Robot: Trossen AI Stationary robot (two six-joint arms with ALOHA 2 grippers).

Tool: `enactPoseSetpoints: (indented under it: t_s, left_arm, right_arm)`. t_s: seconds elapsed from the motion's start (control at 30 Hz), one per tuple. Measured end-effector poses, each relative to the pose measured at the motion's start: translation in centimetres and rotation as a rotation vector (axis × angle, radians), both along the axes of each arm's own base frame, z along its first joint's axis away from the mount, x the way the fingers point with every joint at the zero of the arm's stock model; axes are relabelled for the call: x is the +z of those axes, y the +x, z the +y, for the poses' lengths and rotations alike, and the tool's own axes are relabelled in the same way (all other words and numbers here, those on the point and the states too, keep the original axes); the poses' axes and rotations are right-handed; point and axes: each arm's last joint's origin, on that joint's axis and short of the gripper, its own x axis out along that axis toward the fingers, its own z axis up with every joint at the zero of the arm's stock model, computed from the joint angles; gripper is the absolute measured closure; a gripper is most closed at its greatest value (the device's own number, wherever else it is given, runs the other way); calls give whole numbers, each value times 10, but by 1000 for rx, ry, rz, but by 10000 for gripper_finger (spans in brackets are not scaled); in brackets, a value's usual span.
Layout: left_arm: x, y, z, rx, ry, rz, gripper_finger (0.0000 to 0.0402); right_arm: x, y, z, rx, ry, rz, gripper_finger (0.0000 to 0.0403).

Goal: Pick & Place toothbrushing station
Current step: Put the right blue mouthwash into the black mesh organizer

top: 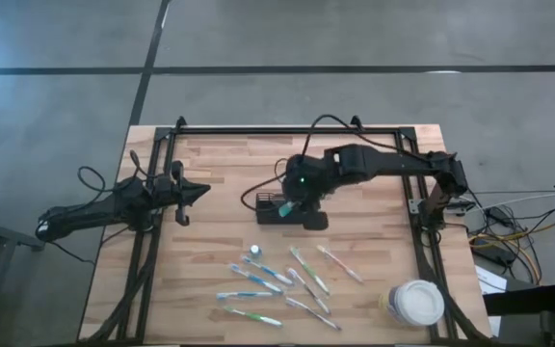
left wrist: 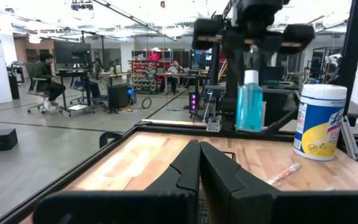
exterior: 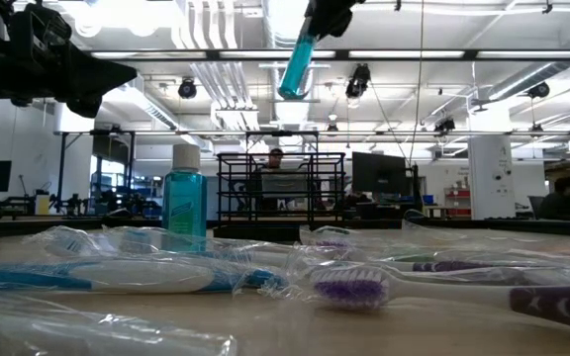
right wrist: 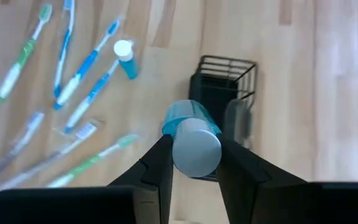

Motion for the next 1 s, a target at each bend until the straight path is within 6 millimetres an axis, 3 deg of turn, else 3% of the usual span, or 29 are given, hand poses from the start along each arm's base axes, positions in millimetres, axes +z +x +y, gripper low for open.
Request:
enactPoseSetpoints:
  t_s: [0.3,0.6,1.0]
  left_arm:
    - [0,0,0,1,12,3,390]
    - [0,0,0,4,39,9,390]
    - [-1,0,0,13,48,16,390]
  right_arm:
    - [1,0,-28,224,-194,-19,313]
    - [-2,4,-28,461,-329,-25,313]
    - [-40,29,-25,613,-433,81,313]
